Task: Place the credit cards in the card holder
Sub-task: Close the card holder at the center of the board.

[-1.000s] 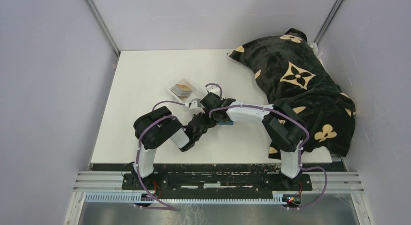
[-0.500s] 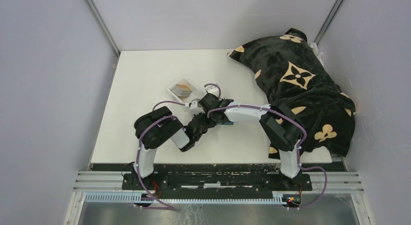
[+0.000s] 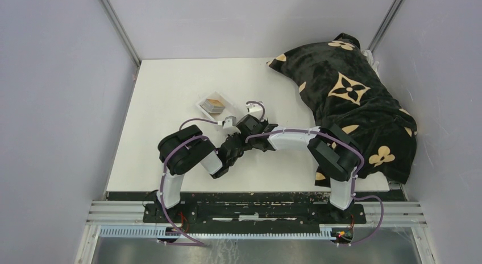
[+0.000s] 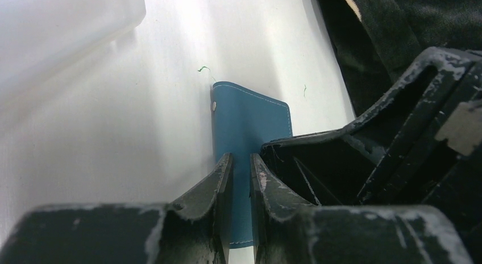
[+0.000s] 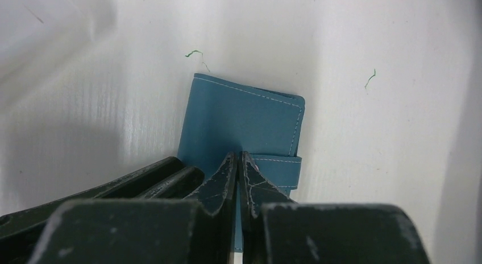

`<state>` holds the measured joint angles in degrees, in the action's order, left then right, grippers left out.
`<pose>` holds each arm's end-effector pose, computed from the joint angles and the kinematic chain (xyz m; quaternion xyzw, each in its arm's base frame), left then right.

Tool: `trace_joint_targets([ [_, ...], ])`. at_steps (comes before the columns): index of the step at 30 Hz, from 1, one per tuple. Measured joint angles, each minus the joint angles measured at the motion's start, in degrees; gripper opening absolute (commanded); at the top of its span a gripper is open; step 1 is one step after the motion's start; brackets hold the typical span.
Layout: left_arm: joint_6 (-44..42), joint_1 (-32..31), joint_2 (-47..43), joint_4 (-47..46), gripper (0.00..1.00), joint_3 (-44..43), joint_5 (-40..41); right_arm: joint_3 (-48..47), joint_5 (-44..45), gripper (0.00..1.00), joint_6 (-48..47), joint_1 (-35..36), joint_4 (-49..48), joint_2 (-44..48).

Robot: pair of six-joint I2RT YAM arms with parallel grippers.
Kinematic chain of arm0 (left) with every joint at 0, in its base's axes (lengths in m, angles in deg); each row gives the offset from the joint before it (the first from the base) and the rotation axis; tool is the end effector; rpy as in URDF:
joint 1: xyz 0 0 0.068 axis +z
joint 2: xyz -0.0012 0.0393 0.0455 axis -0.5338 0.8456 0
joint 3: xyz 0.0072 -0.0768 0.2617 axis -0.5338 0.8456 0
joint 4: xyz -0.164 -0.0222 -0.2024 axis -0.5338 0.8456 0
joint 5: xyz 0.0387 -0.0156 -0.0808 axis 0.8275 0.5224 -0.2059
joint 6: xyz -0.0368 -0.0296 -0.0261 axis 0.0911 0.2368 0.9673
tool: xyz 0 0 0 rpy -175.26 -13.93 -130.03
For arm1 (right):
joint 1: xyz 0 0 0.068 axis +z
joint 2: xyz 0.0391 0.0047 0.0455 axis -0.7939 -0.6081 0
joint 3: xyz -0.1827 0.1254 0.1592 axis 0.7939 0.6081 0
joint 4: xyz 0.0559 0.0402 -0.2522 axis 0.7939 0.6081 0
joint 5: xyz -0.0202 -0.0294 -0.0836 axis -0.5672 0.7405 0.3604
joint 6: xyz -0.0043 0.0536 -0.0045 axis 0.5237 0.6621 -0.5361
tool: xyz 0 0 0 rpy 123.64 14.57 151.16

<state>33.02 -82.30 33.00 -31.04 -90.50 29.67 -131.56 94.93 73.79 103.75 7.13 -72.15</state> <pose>0.2201 -0.2428 0.0915 -0.1151 0.7710 -0.3774 0.4999 0.2544 0.2799 0.1495 -0.0669 0.9073 -0.0819 0.4069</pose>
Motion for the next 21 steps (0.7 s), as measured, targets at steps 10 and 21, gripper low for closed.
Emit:
trace_joint_targets([
  [10,-1.01,-0.09,0.00,0.00,0.23,0.00,0.00,7.78,1.27,0.03,6.67,-0.59,-10.56,3.23],
  [21,-1.03,-0.26,0.00,0.07,0.23,-0.07,0.26,15.89,-1.44,0.02,13.92,-2.97,-22.99,5.09],
])
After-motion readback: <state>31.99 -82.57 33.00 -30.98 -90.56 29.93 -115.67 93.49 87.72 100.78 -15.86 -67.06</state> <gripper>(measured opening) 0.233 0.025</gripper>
